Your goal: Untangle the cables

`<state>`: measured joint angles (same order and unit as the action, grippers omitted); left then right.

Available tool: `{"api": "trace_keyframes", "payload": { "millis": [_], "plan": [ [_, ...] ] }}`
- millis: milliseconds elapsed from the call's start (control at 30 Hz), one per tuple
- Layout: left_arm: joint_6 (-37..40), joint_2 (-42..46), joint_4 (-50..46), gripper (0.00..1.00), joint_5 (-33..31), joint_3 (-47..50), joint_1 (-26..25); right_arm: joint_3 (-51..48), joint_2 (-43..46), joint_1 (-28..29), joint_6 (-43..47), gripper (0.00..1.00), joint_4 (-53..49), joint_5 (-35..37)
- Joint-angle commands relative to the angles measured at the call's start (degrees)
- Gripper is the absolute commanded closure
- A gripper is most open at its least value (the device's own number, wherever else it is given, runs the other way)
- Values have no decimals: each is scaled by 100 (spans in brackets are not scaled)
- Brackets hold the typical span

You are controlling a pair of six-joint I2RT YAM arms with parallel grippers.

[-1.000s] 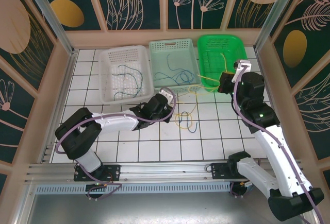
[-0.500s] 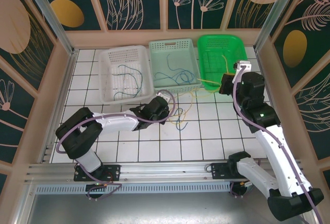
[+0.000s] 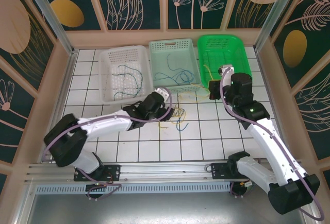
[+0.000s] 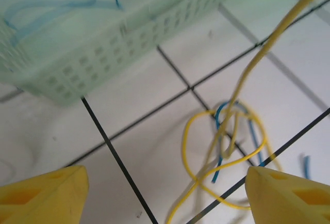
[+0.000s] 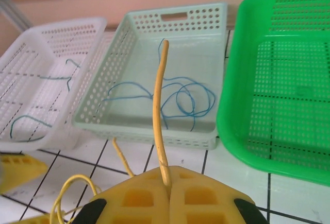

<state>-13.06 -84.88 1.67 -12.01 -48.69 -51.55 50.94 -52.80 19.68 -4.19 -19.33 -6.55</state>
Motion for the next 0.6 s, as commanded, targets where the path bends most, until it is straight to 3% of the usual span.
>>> {"api": "trace_keyframes", "payload": {
  "millis": [0, 233, 367, 567],
  "plan": [
    [432, 778, 203, 17, 96, 354, -8, -16, -20, 111, 461, 100, 208, -95],
    [1459, 1716, 480, 6, -71, 861, -13, -21, -142, 209, 842, 100, 163, -145],
    [2161, 1292, 465, 8, 714, 234, -13, -18, -241, 333, 958, 100, 220, -207],
    [3085, 400, 220, 17, 966, -961, -12, 30, -371, 400, 1068, 100, 134, -356]
  ]
}}
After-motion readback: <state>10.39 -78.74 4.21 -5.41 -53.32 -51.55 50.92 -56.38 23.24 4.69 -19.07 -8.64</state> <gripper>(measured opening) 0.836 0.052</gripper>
